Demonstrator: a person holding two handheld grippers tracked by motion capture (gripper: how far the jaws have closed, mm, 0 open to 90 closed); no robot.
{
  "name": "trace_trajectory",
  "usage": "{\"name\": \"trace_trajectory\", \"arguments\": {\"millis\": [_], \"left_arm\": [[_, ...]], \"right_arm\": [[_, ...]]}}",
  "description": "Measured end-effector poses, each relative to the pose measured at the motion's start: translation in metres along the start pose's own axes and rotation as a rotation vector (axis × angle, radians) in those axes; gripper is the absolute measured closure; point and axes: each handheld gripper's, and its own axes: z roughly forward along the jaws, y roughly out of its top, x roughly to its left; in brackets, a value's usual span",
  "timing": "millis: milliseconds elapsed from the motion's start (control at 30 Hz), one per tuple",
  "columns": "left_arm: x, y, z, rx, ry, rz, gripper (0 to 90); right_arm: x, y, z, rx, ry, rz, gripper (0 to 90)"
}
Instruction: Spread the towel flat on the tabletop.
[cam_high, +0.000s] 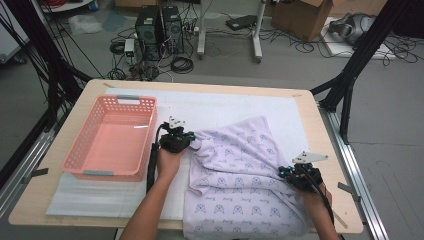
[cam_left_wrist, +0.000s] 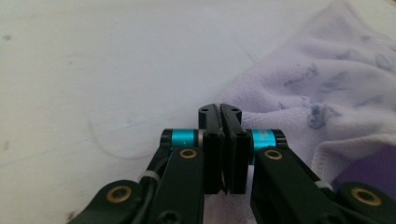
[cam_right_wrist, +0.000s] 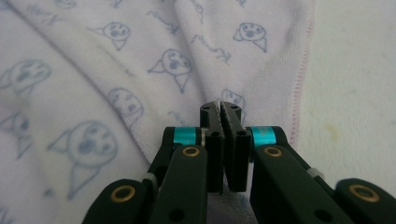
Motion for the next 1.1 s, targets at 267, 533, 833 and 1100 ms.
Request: {"name": "trace_trajectory", "arguments": {"millis": [267,533,833,1100], "left_arm": [[-0.002,-0.002,0.007,-0.007,0.031,-0.011,63.3],[-0.002,0.002,-0.002,-0.033,0.015,0.002,54.5],[-0.012,-0.001,0.002,0.005,-0.12,0.031,50.8],[-0.022,-0.005,0.009,0.03,-0.169,0.063,48.4]], "right_arm": [[0.003,-0.02,-0.033,0.039,0.066,0.016,88.0],[-0.014,0.02,-0.024,-0.067,0.012,0.0,64.7],[-0.03,0.072,0.054,-0.029,-0.027,-0.001,54.9],[-0.037,0.067,0.066,0.019,0.026,0.056,87.7]]}}
